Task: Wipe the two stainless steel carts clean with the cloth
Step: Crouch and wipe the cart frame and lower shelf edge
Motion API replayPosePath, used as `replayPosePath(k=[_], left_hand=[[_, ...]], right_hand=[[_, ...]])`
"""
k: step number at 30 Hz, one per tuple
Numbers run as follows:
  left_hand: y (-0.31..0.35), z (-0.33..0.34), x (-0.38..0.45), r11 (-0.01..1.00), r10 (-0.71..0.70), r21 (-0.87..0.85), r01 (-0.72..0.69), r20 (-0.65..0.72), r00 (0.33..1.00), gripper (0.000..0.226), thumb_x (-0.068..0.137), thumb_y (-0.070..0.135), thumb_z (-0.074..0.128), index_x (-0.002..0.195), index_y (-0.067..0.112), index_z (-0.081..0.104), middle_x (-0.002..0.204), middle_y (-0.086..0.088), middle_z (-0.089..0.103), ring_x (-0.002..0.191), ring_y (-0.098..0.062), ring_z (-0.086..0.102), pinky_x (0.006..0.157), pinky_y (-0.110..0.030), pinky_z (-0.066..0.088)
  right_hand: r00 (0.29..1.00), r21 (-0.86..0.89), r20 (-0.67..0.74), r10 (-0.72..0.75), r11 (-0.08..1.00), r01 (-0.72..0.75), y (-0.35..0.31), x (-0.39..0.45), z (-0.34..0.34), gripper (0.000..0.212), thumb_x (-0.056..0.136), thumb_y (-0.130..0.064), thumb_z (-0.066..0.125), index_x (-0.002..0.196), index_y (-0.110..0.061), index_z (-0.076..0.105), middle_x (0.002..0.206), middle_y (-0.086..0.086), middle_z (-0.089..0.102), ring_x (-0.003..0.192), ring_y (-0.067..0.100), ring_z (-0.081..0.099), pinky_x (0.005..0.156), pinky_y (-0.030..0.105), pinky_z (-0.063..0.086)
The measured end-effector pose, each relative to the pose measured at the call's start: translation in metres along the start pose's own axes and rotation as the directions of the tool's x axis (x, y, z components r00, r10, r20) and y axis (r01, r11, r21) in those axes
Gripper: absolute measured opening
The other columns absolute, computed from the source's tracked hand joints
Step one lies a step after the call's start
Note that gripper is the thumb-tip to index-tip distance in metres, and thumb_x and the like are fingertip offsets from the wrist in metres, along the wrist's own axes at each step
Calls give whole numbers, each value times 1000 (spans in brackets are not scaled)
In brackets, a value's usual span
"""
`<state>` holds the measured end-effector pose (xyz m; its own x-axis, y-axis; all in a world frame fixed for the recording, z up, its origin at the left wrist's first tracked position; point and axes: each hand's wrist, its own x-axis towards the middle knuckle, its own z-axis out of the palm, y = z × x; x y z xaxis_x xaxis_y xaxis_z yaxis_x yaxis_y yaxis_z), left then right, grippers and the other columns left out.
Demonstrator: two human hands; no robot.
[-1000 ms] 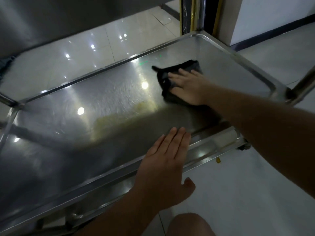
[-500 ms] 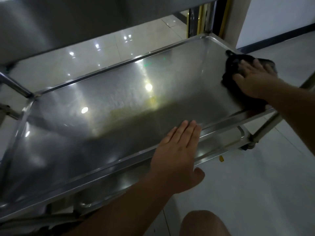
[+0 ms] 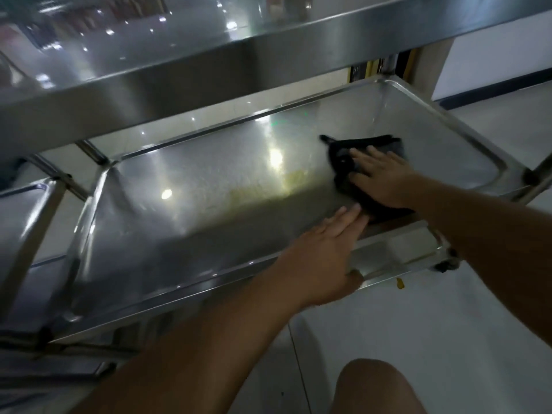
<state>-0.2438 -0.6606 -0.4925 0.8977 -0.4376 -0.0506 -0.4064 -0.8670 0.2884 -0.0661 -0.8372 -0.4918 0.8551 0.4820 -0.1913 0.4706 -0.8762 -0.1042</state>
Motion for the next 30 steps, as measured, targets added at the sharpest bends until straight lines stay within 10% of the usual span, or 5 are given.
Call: replayPosePath(k=[4, 12, 20, 26, 30], left_hand=[[-68, -18, -78, 969, -243, 11, 249, -176, 954, 75, 106, 49, 47, 169, 22, 18, 177, 3, 8, 162, -12, 7, 131, -30, 5], [-193, -37, -212, 553, -814, 9, 833, -206, 543, 72, 108, 55, 29, 165, 11, 26, 174, -11, 23, 160, -29, 20, 129, -52, 20], [-192, -31, -216, 575, -794, -23, 818, -258, 551, 71, 106, 59, 30, 163, 15, 31, 170, -10, 31, 155, -31, 32, 126, -53, 27], [-191, -30, -218, 602, -774, -2, 799, -250, 582, 88, 94, 66, 16, 168, 18, 20, 175, -4, 21, 160, -22, 19, 129, -45, 17], [-193, -29, -219, 609, -768, -12, 793, -260, 586, 86, 93, 62, 17, 167, 18, 19, 174, -4, 22, 161, -21, 17, 130, -46, 16]], right_hand=[[980, 44, -15, 200, 979, -199, 37, 1, 3, 70, 100, -61, 6, 165, -35, 8, 171, -16, -10, 158, 16, -9, 127, 46, -2], [986, 141, -93, 136, 982, -122, -86, 26, 10, 79, 90, -68, 9, 163, -37, 9, 171, -16, 4, 159, 21, 1, 127, 49, 2], [939, 35, -83, -333, 941, 337, -149, 6, 31, 75, 94, -74, 10, 162, -42, 10, 167, -23, 4, 157, 8, 0, 126, 37, 2], [966, 111, -102, 236, 968, -225, -53, 26, 15, 73, 100, -65, 20, 164, -31, 15, 172, -14, 4, 159, 18, 2, 128, 45, 4], [971, 103, -75, 226, 971, -218, -123, 61, 5, 75, 99, -62, 15, 165, -26, 11, 173, -10, 1, 159, 26, -1, 126, 53, 5]])
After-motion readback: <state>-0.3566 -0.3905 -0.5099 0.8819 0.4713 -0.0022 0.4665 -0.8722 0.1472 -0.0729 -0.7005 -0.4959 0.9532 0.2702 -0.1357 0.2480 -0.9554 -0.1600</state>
